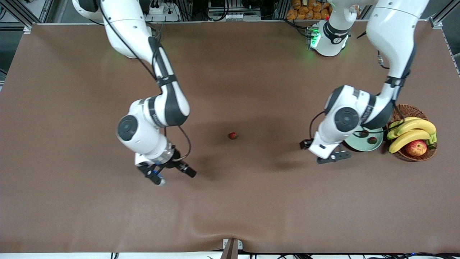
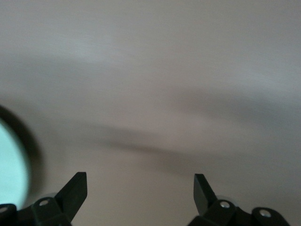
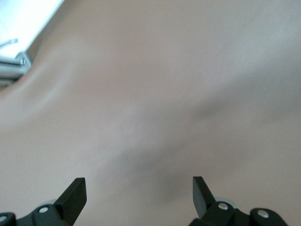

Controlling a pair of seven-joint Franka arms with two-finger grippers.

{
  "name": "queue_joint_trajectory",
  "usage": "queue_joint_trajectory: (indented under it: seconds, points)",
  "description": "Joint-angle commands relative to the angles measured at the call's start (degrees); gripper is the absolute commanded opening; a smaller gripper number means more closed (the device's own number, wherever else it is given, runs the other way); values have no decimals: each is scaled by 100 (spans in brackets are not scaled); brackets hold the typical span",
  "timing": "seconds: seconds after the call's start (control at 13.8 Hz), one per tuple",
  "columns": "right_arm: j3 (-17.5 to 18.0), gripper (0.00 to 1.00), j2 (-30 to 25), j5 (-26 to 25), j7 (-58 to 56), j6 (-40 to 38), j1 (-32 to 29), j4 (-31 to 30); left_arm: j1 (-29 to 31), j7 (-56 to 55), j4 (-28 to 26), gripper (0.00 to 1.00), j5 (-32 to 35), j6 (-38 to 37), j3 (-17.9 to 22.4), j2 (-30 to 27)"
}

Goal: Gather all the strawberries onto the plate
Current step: 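Reach the left gripper to the strawberry while the right gripper returns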

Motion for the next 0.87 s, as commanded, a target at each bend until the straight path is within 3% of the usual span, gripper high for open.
queue_joint_trajectory:
  seconds: [0.0, 0.29, 0.44, 0.65, 0.8]
  points:
    - [-348, 100, -47, -213, -1159, -545, -340, 102, -632, -491, 444, 100, -334, -12, 48, 374]
    - [-920, 100, -65, -134, -2103, -1819, -709, 356, -1398, -1511, 1541, 100, -318, -12, 57, 1147]
    - [-1244, 100, -170, -186, -2522, -2444, -885, 593, -1819, -2143, 1719, 100, -309, -12, 83, 1333]
    - [-2078, 100, -196, -125, -3604, -3585, -948, 813, -2137, -2637, 2044, 100, -300, -12, 101, 1544]
    - [-2423, 100, -319, -134, -3650, -4202, -948, 1111, -2278, -2857, 2298, 100, -335, 23, 101, 1728]
